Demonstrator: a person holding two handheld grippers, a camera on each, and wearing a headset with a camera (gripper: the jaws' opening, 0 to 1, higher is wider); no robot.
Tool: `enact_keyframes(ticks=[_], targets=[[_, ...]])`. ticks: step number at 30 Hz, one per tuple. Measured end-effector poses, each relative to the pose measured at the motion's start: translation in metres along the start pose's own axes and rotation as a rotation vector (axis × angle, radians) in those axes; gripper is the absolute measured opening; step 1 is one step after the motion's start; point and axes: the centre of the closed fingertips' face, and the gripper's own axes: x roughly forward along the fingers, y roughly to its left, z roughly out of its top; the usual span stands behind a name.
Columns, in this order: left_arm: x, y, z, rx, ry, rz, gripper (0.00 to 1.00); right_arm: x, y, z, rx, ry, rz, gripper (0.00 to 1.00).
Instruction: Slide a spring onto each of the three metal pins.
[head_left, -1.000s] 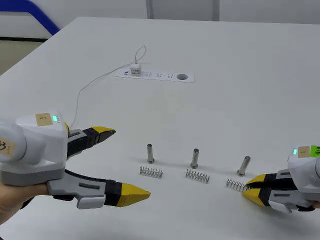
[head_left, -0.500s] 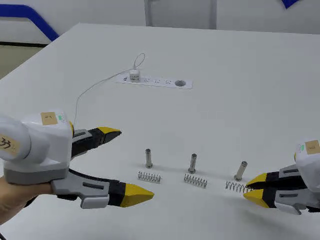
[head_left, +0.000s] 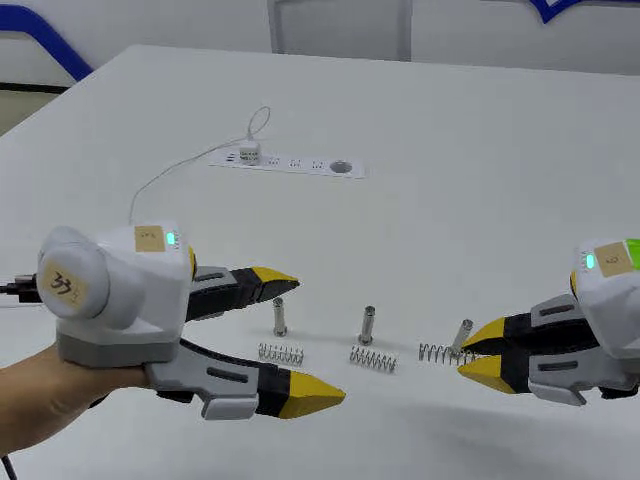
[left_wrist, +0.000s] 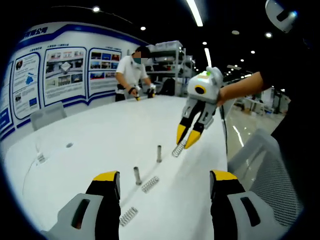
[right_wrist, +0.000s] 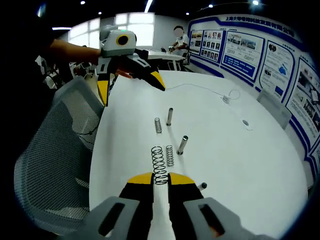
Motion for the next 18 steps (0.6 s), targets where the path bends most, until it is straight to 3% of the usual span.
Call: enact_keyframes(ticks=[4,14,18], targets=[[0.006,-0.005,0.005,0.031,-0.015,-0.012,0.58,0.000,0.007,0.012,-0.021,-0.016,0.018,0.11],[0.021,-0.017,0.008,0.073,0.007,-0.076,0.47,0.006,0.019,0.038,-0.057,-0.041,0.065,0.11],[0.024,-0.024,0.004,0.085,0.026,-0.106,0.36,0.006,0.028,0.048,-0.084,-0.053,0.094,0.11]])
